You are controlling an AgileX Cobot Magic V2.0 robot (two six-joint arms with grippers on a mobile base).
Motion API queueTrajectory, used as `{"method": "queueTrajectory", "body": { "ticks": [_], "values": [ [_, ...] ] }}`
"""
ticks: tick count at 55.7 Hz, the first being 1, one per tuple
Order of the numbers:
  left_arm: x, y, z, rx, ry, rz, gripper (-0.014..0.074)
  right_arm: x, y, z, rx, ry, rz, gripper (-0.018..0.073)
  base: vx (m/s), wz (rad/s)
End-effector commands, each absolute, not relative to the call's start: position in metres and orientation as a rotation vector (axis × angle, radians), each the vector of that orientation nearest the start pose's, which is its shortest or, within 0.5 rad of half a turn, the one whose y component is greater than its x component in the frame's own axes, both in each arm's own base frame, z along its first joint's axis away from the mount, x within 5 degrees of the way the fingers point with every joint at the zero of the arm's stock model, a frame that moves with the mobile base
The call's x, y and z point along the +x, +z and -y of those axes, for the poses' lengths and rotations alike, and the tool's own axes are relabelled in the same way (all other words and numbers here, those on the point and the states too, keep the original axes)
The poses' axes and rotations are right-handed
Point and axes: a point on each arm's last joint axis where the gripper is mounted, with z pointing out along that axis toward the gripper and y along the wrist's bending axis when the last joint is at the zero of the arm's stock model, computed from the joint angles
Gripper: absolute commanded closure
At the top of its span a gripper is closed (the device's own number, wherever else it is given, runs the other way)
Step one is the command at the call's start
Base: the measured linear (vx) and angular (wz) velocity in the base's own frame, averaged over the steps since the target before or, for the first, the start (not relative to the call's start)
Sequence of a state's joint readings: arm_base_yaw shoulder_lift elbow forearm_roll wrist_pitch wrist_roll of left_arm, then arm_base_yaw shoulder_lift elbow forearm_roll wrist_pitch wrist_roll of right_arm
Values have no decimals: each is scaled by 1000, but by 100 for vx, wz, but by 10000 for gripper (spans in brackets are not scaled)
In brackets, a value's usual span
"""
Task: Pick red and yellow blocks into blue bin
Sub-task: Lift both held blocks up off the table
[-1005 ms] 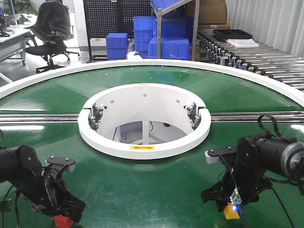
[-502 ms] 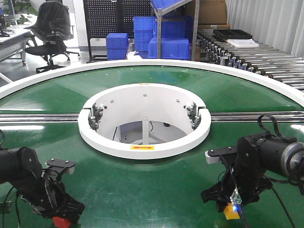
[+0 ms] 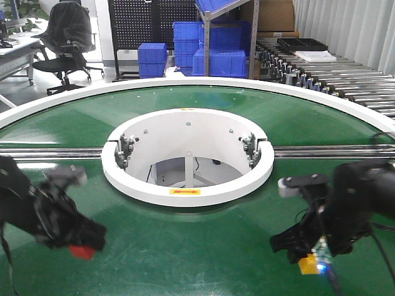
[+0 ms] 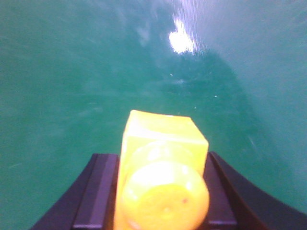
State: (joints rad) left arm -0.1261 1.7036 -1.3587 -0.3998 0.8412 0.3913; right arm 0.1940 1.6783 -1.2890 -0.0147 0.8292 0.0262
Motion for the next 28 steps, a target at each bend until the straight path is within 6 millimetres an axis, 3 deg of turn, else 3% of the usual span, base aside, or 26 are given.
{"method": "queueTrajectory", "body": {
  "ticks": [1, 11, 18, 28],
  "values": [
    [341, 335, 73, 390, -406, -2397, 597, 322, 307, -61, -220, 85, -2467, 566, 0, 0],
    [309, 373, 72, 362, -440, -2258, 597, 264, 330, -51, -224, 105, -2245, 566, 0, 0],
    [277, 380, 73, 373, -417, -2155, 597, 221, 337, -43, -214, 111, -2117, 566, 0, 0],
    [230, 375, 65, 337, -370, -2019, 597, 157, 346, -30, -199, 120, -1923, 566, 0, 0]
  ]
}}
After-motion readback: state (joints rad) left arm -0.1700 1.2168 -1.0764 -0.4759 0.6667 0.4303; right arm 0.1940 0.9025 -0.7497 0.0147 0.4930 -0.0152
